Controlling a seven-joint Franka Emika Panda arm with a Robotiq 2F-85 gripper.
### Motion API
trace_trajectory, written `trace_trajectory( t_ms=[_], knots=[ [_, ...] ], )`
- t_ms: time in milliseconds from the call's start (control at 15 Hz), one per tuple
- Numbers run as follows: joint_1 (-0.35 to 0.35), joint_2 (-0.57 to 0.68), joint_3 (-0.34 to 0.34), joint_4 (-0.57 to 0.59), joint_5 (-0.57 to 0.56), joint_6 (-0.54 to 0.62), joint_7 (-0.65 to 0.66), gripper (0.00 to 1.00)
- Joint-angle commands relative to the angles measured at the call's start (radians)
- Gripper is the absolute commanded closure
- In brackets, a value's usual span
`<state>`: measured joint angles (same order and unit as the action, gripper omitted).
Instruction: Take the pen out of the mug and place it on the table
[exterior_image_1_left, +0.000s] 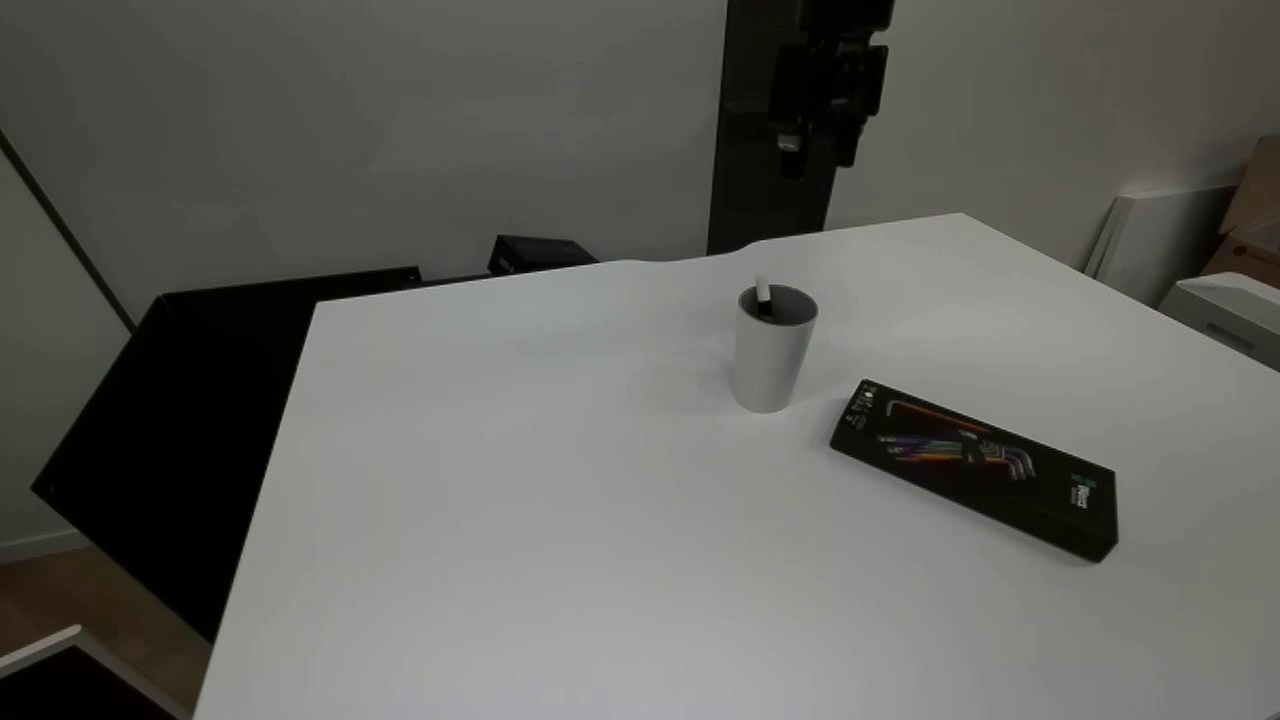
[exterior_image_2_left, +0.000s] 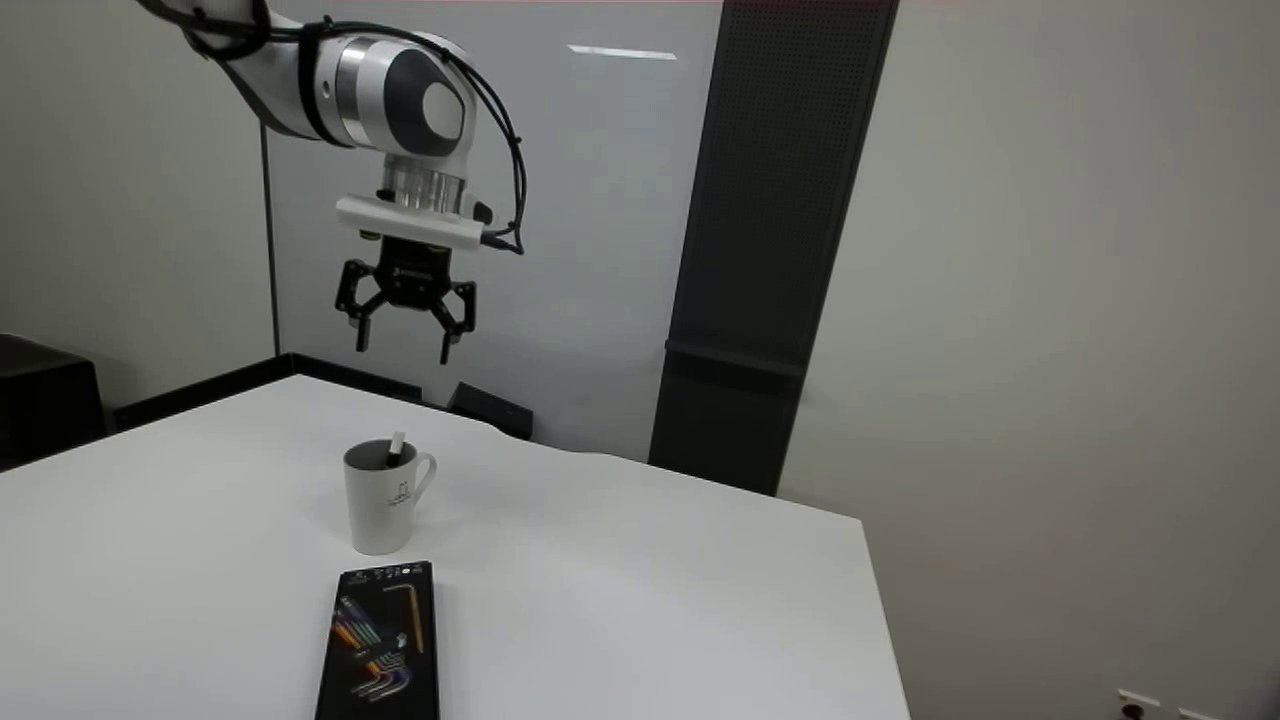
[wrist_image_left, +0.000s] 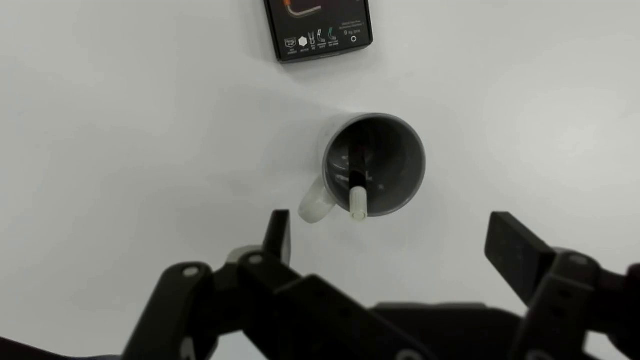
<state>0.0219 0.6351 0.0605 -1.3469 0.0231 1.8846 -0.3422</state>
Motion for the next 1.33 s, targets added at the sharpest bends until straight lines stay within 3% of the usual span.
trace_trajectory(
  t_ms=[0,400,600,933,1267],
  knots=[
    [-0.009,0.059,0.001,0.049,-0.003,-0.023,0.04,0.0],
    [0.001,0.104,-0.004,0.042,-0.013,0.043,0.074,0.0],
    [0.024,0.13,-0.019,0.07,-0.015,0.063,0.188,0.0],
    [0.038,0.193,-0.038,0.132,-0.013,0.035,0.314,0.0],
    [0.034,0.254,-0.041,0.193,-0.008,0.003,0.341,0.0]
  ],
)
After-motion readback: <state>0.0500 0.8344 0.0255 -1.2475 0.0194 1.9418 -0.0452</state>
